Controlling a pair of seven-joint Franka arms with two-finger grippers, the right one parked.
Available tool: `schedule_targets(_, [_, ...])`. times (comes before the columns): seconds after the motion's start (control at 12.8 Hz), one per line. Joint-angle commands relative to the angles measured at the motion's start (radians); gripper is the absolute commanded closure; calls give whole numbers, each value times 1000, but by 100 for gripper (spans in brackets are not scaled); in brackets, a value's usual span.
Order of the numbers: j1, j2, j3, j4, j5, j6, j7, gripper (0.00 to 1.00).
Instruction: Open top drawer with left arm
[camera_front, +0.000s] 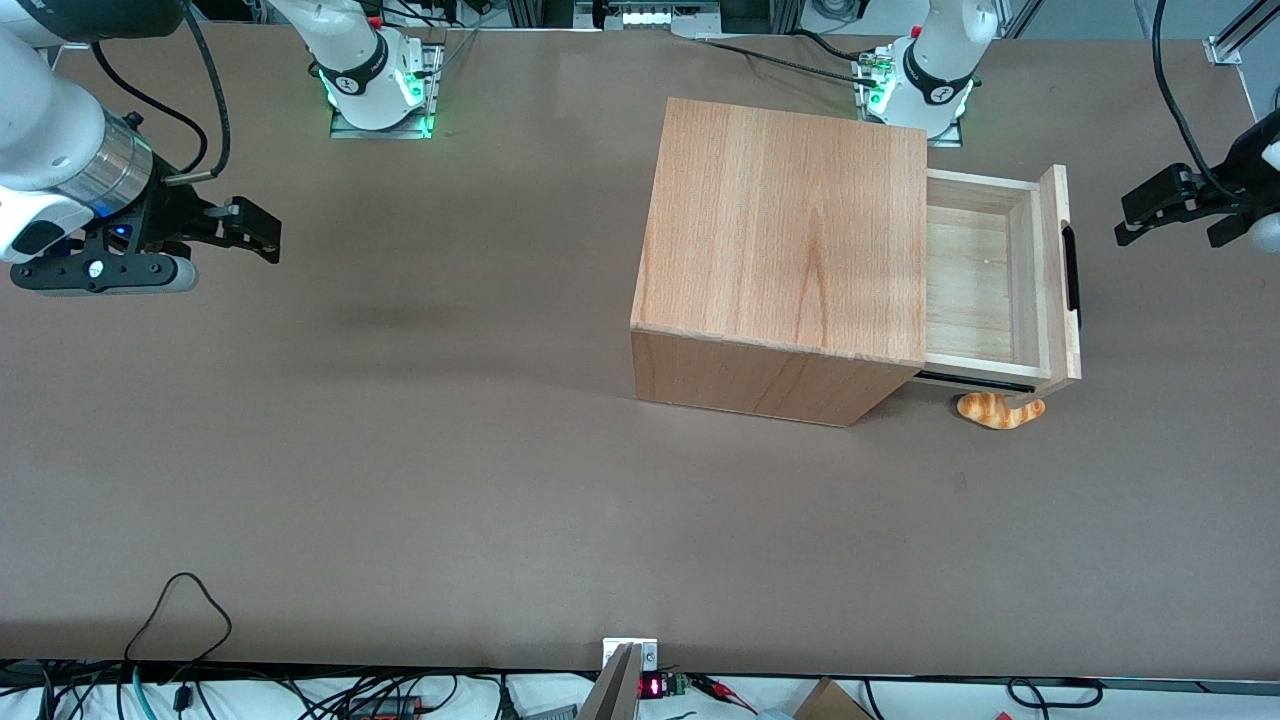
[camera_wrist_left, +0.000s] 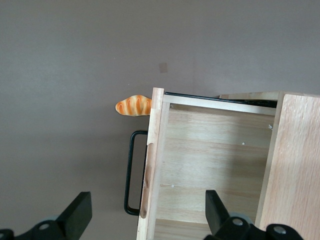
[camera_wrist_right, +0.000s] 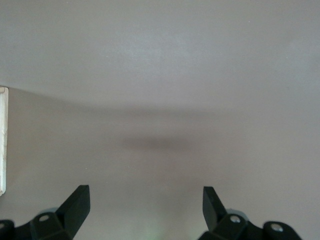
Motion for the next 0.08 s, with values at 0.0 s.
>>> schedule_targets(0.0, [15,9,1,32,27,-25,-1,0])
